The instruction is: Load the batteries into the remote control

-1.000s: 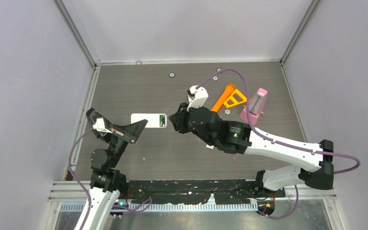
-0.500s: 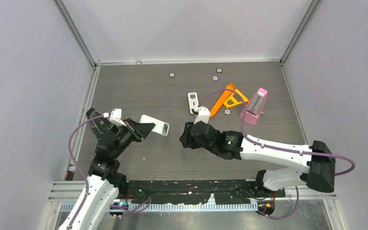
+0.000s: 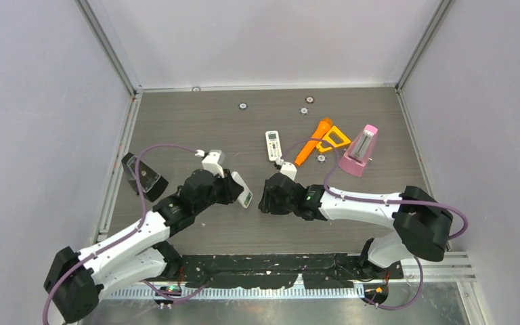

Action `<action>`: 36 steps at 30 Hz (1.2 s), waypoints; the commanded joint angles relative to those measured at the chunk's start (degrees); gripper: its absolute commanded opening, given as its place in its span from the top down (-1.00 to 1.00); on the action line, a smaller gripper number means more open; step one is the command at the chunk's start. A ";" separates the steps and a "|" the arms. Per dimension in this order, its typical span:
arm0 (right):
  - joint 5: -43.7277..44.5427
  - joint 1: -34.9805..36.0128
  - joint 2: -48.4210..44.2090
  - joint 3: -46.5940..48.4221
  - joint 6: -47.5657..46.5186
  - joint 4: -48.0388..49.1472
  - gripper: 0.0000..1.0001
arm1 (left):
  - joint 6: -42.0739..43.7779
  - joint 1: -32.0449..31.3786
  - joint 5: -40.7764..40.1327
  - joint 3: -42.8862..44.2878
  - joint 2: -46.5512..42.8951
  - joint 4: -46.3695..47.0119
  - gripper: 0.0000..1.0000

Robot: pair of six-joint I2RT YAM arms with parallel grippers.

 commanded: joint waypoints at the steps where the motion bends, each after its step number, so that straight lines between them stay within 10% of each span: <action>1: -0.24 -0.54 1.09 -0.65 3.55 2.90 0.10 | 5.99 -7.38 -13.40 5.51 4.15 0.40 1.00; 9: 2.23 -1.03 1.49 -1.85 6.11 1.74 0.03 | 8.55 -16.11 -27.73 9.98 11.28 -2.99 1.00; 36: 21.52 -1.49 7.09 10.12 -6.67 -19.56 0.13 | 7.13 -16.21 -30.26 8.28 4.21 -3.04 1.00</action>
